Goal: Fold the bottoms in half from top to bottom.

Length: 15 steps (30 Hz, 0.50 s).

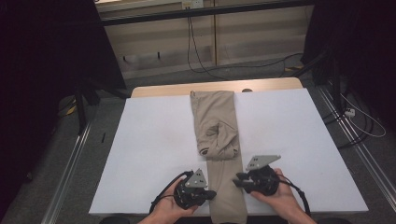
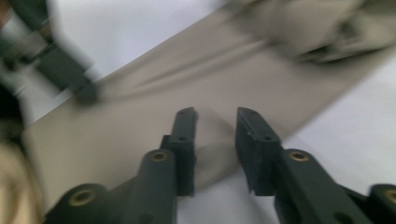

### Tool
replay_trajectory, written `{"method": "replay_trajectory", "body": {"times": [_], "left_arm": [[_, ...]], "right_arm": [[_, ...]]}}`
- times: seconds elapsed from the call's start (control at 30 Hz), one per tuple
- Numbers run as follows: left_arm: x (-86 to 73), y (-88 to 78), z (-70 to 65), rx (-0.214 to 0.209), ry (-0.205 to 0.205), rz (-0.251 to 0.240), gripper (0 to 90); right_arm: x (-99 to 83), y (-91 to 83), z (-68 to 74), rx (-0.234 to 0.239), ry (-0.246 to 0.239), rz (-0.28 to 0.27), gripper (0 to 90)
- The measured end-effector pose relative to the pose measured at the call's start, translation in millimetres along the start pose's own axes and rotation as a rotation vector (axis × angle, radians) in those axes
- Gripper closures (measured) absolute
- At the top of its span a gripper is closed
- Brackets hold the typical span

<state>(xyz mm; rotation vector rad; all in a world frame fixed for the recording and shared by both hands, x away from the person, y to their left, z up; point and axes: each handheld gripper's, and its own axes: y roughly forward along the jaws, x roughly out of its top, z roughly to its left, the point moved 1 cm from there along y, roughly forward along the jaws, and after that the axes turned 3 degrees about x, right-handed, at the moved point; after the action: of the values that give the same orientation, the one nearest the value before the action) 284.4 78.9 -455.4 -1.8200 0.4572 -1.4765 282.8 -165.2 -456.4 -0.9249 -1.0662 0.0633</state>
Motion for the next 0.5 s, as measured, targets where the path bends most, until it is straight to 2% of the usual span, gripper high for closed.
{"method": "replay_trajectory", "body": {"times": [0.07, 0.1, 0.17, 0.2, 0.23, 0.27, 0.3, 0.33, 0.37, 0.43, 0.47, 0.5], "left_arm": [[-3.5, -4.5, -1.6, 0.024, -0.008, 0.007, 90.0], [-5.5, -6.7, -1.3, 0.024, -0.013, 0.01, 90.0], [-8.6, -9.7, 1.8, 0.035, -0.02, 0.02, 90.0], [-9.5, -10.3, 2.8, 0.035, -0.04, 0.013, 90.0], [-9.6, -10.3, 2.5, 0.047, -0.058, 0.001, 90.0], [-8.9, -10.8, 2.5, 0.041, -0.054, -0.016, 90.0], [-7.4, -10.9, 1.0, 0.017, -0.06, -0.041, 90.0], [-5.6, -11.5, -0.9, -0.006, -0.05, -0.055, 90.0], [-3.4, -11.0, -3.7, -0.029, -0.034, -0.063, 83.5], [-1.3, -7.2, -9.9, -0.047, 0.007, -0.067, 74.2], [-1.6, -3.8, -12.2, -0.036, 0.029, -0.049, 68.2], [-2.7, -0.2, -14.5, -0.003, 0.06, -0.034, 63.1]], "right_arm": [[-7.0, -2.3, 14.4, 0.007, -0.031, 0.019, 70.9], [-11.1, -4.5, 19.2, -0.007, -0.029, 0.015, 71.0], [-17.8, -8.2, 23.0, -0.002, -0.022, 0.012, 71.4], [-19.4, -9.7, 23.8, -0.021, -0.036, 0.009, 71.2], [-19.5, -11.2, 23.9, -0.029, -0.031, 0.005, 70.6], [-19.1, -12.2, 23.0, -0.026, -0.021, -0.003, 70.8], [-19.0, -13.0, 21.4, -0.032, -0.017, -0.01, 72.6], [-19.1, -13.1, 20.2, -0.032, -0.02, -0.008, 75.4], [-19.7, -11.6, 19.5, -0.027, -0.032, 0.006, 76.5], [-19.6, -8.0, 19.9, -0.022, -0.029, 0.007, 79.0], [-18.1, -6.2, 21.6, -0.019, -0.04, 0.006, 84.1], [-16.6, -3.1, 24.5, -0.007, -0.054, 0.005, 84.2]]}}
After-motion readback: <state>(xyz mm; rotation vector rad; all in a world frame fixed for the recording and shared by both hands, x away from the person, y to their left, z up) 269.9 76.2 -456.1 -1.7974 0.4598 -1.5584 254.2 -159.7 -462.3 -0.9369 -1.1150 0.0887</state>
